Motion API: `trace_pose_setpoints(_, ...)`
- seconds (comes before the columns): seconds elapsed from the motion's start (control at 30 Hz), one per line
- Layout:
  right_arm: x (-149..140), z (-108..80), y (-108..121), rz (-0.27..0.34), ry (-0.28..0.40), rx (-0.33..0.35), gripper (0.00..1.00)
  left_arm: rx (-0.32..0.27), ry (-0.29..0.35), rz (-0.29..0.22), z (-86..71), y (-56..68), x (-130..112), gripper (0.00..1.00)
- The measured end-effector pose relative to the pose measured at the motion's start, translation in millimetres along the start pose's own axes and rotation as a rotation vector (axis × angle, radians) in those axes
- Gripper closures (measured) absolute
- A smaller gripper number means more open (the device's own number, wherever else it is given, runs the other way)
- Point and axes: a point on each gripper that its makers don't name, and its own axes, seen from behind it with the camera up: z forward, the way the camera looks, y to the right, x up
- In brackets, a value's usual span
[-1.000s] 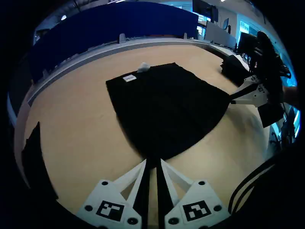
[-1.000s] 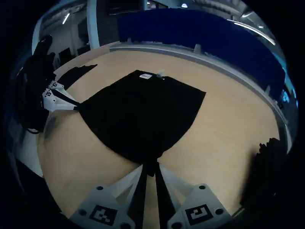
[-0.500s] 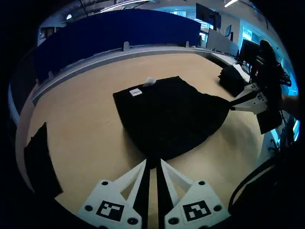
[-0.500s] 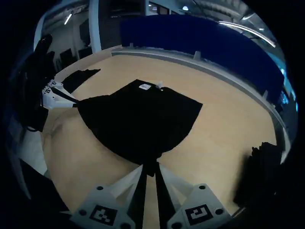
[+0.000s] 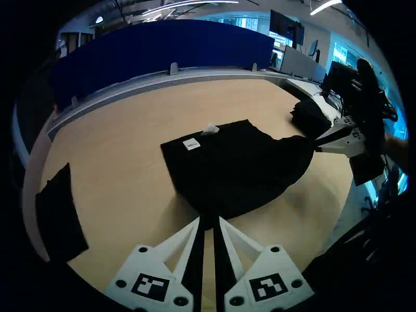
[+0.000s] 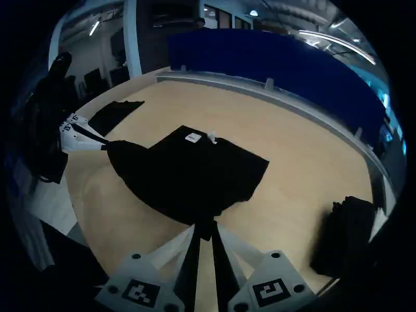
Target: Fold towel
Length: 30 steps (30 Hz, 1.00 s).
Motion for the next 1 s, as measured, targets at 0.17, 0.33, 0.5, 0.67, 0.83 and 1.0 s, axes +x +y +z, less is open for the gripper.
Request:
trace_pose_setpoints(0.17,1,-14.9,-7,-0.008,-0.009,0.008,0.85,-0.006,-0.001,-0.015,-14.8,6.4,2,0.89)
trace_pose_setpoints(0.33,-2,-25.4,-13,-0.002,-0.021,0.019,0.85,-0.01,-0.005,-0.025,-29.1,12.3,1,0.89)
trace_pose_setpoints(0.5,-8,-28.9,-17,0.012,-0.033,0.026,0.85,-0.013,-0.011,-0.036,-35.5,15.9,-3,0.89)
trace_pose_setpoints(0.67,-9,-27.0,-17,0.015,-0.04,0.028,0.85,-0.012,-0.01,-0.041,-30.9,15.4,-2,0.89)
trace_pose_setpoints(0.83,-7,-23.2,-13,0.012,-0.048,0.025,0.85,-0.012,-0.001,-0.039,-25.5,13.0,5,0.89)
trace_pose_setpoints(1.0,-3,-16.2,-4,0.021,-0.052,0.021,0.85,-0.008,0.009,-0.037,-18.1,7.0,14,0.89)
